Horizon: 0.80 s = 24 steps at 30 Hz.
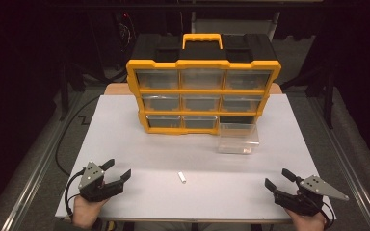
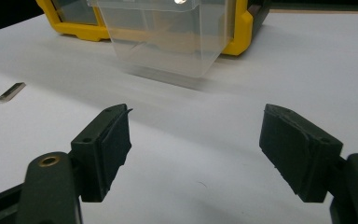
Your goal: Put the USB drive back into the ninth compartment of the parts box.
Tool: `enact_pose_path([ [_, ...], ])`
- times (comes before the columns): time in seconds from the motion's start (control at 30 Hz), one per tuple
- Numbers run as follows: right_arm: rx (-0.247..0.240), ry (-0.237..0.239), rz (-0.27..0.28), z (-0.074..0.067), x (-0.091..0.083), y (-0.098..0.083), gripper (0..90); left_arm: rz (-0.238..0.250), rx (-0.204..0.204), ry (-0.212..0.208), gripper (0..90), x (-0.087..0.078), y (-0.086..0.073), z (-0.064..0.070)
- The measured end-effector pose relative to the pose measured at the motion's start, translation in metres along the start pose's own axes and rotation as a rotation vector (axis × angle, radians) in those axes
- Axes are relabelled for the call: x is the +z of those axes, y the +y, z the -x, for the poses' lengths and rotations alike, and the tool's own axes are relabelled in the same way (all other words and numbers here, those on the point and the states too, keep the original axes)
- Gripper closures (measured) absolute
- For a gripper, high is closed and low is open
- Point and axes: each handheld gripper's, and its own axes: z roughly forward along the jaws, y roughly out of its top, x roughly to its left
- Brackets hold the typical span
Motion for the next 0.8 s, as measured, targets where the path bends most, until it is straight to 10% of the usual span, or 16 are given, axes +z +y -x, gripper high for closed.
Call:
enact_pose_path([
  [0.8,0.007,0.01,0.003,-0.0009,0.0008,0.001,25.3,0.012,-0.006,0.002,26.7,-0.0009,0.0003,0.0],
])
